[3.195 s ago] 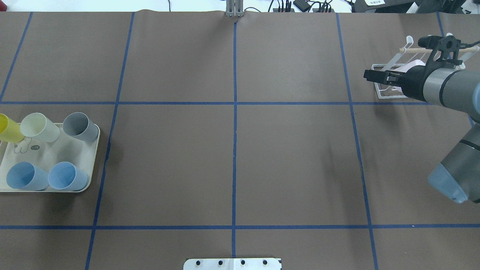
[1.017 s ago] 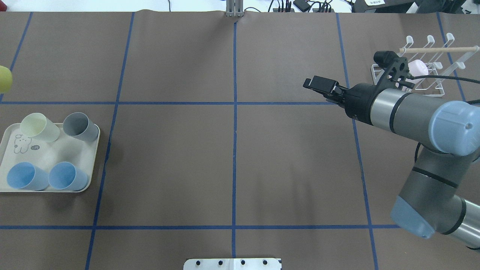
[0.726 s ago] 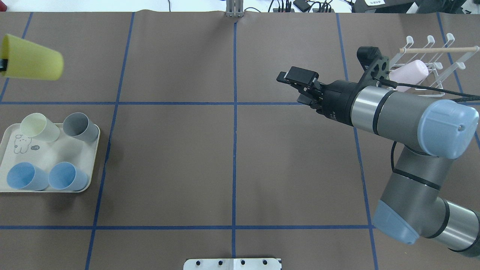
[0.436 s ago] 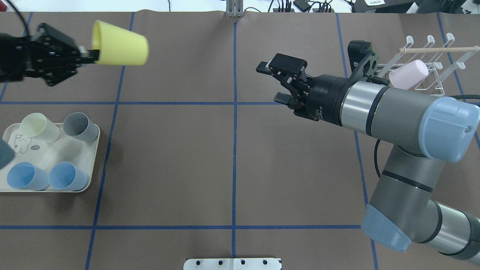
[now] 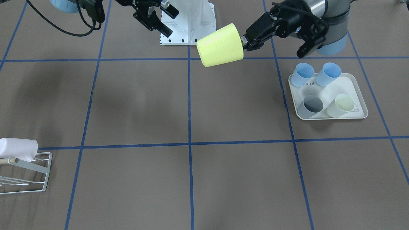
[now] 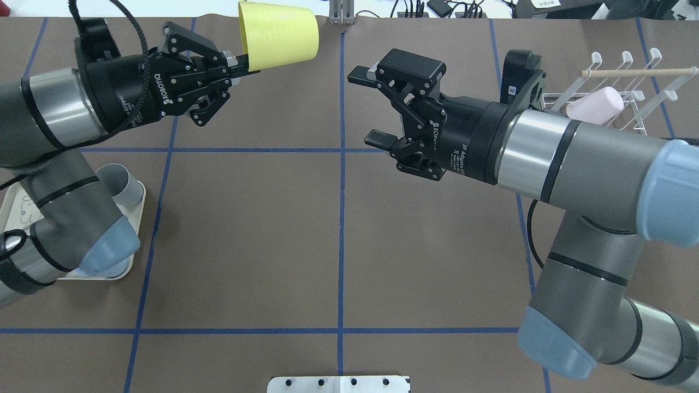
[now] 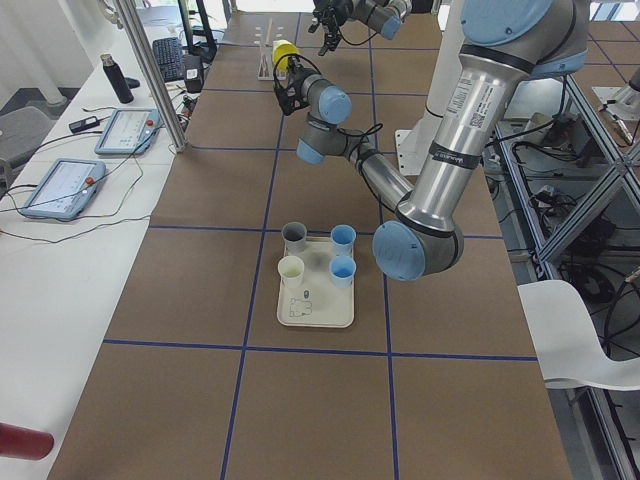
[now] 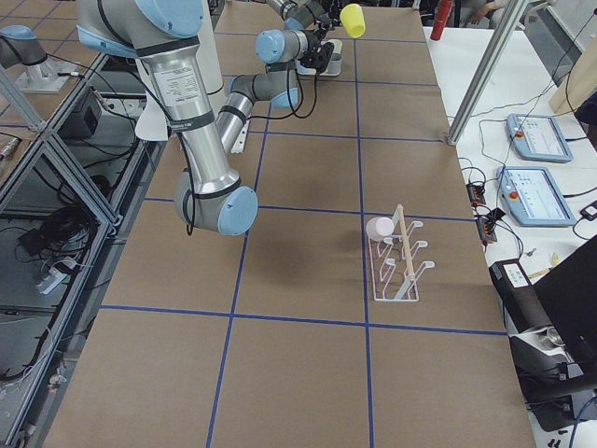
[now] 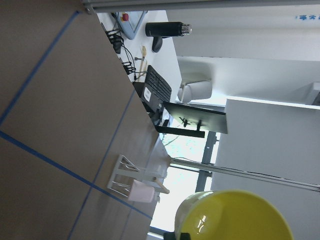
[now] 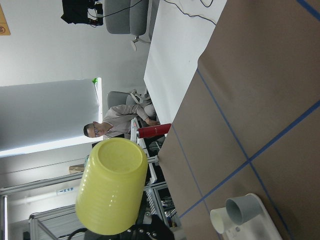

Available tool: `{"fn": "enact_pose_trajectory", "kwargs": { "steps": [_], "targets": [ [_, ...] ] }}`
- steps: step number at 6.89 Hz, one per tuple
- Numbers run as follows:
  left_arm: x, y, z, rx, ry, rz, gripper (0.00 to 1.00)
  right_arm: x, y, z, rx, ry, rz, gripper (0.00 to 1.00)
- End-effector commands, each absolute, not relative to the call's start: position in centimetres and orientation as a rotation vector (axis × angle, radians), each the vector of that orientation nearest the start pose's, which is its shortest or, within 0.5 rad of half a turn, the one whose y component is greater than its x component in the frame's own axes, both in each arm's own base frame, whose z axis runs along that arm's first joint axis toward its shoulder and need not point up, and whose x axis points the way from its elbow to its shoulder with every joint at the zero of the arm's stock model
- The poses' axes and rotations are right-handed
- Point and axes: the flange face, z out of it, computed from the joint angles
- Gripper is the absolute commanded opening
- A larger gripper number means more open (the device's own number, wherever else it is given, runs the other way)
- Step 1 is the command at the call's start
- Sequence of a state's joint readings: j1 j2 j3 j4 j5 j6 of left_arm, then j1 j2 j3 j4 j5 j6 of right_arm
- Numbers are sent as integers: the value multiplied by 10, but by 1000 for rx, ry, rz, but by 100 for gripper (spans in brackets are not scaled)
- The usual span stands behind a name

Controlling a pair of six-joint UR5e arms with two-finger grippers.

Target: Transfer IKEA cup to right arm and place on rack

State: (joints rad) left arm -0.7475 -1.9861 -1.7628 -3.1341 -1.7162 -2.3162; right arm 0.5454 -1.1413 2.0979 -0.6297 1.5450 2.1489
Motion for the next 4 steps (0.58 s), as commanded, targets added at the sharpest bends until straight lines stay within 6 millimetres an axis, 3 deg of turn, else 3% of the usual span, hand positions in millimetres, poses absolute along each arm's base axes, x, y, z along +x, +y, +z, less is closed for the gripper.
{"fn": "enact_pose_trajectory", "kwargs": {
  "steps": [1, 3, 4],
  "targets": [
    [308, -442, 191, -179, 2398, -687, 0, -319, -355, 89, -158, -2084, 846, 100],
    [313, -444, 183, -179, 2401, -667, 0, -318, -363, 87, -144, -2091, 887, 100],
    [316, -443, 170, -193, 2408, -641, 0, -316, -384, 96, -91, -2066, 919, 100]
  ]
}}
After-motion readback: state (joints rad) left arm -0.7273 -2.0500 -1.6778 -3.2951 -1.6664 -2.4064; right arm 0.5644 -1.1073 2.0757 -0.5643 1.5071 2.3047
